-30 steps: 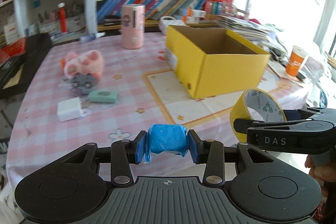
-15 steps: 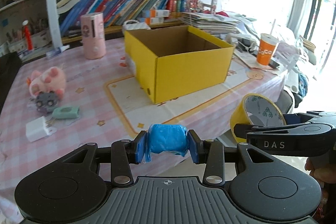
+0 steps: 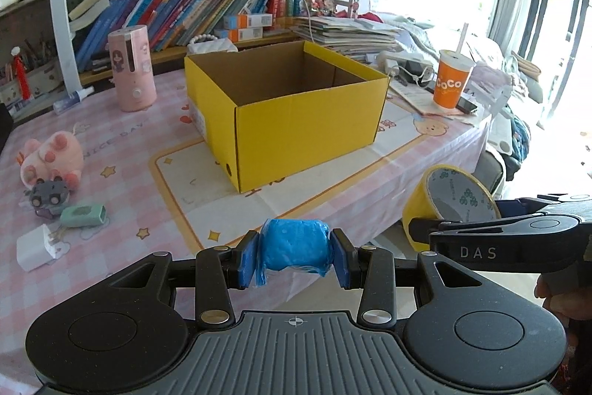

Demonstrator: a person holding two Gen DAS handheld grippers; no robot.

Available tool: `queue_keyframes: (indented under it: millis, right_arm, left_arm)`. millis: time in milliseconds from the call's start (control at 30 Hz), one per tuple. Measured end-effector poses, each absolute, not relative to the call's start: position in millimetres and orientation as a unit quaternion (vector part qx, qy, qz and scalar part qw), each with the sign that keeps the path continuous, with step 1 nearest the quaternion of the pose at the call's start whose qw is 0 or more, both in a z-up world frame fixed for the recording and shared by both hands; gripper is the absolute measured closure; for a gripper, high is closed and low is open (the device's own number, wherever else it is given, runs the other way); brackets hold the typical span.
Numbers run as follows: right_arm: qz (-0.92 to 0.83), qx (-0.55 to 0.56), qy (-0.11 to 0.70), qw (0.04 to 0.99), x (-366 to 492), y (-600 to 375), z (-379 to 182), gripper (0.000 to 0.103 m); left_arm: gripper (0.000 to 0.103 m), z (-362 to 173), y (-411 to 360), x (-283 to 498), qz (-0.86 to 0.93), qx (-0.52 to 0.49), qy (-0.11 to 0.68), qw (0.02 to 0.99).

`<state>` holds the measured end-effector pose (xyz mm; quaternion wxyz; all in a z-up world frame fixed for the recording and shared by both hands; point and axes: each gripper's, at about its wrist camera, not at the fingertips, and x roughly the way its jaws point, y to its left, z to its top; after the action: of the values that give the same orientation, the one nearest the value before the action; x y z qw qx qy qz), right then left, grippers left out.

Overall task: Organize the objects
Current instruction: 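Carry the blue object and tape roll with both tools over the yellow box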

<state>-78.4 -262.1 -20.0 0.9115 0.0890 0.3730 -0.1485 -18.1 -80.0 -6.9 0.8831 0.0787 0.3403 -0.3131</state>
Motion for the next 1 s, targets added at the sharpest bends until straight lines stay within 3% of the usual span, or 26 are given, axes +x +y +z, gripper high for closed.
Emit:
queue_keyframes:
  millis: [1000]
  right_arm:
    - [-0.125, 0.082, 0.372, 0.916, -18.2, -315.9, -16.6, 0.023]
  left_arm:
    - [0.064, 1.7, -132.7, 25.4, -0.297, 0.072, 0.32, 0.897]
